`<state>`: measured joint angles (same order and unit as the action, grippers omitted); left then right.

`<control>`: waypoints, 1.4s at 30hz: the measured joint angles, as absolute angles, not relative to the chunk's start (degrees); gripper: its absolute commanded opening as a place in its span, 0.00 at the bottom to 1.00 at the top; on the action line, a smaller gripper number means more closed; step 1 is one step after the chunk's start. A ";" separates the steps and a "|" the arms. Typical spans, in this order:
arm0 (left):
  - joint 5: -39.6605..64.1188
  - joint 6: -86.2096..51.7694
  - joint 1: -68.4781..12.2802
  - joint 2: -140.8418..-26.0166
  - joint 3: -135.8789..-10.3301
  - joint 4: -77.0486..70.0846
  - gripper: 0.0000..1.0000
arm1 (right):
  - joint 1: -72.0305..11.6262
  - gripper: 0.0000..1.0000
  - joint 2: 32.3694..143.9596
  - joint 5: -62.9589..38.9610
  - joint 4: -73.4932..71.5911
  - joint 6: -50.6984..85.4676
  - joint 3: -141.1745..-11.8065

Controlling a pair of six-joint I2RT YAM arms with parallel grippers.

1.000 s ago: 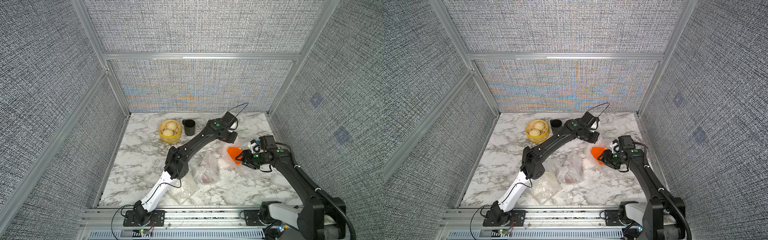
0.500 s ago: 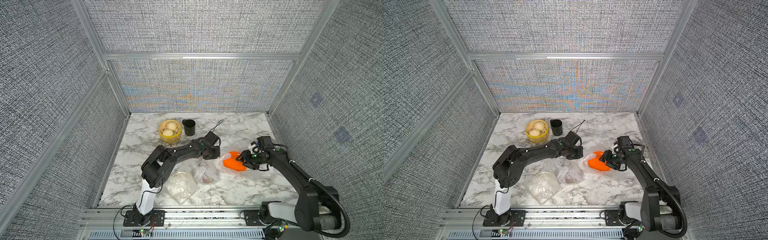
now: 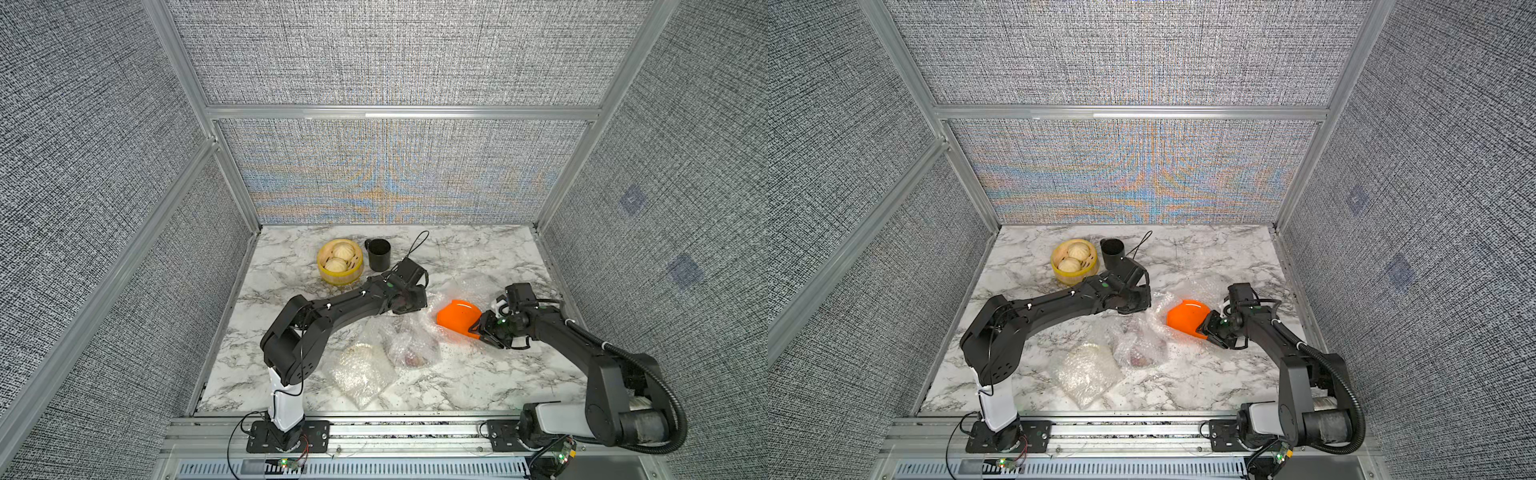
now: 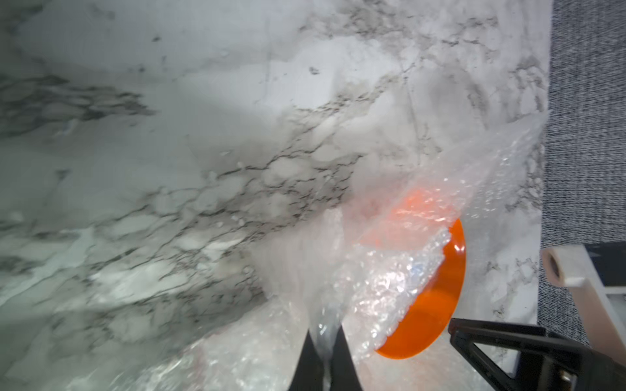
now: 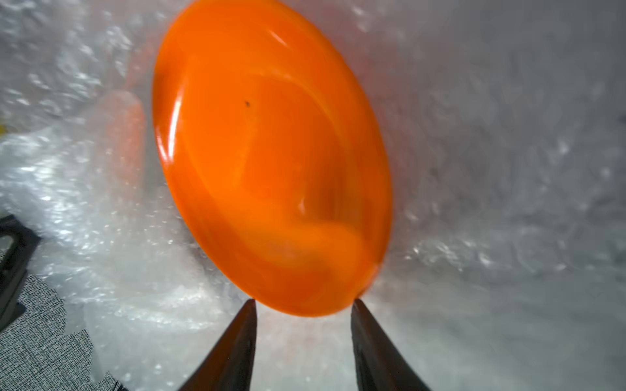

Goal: Unpack dinner plates from bubble wrap
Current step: Unwrap the bubble wrap at the center of the board.

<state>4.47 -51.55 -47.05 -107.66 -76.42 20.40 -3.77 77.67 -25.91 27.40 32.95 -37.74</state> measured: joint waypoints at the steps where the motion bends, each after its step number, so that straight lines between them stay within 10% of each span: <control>1: 4.21 -51.90 -46.98 -107.22 -75.57 20.86 0.00 | -3.44 0.48 77.67 -25.76 27.09 32.77 -36.95; 12: 2.90 -49.45 -46.41 -104.88 -81.08 30.22 0.70 | -2.68 0.51 76.05 -25.74 26.15 30.61 -37.47; 29: -5.04 -15.55 -57.25 -138.19 -144.05 64.45 0.75 | -2.61 0.52 75.42 -26.24 27.88 29.65 -41.60; 42: -13.21 -4.80 -58.37 -143.15 -143.20 69.01 0.71 | -2.74 0.52 73.93 -26.63 27.90 30.48 -41.34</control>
<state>-13.21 -4.80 -58.37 -143.15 -143.20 69.01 -2.74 73.93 -26.63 27.90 30.48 -41.34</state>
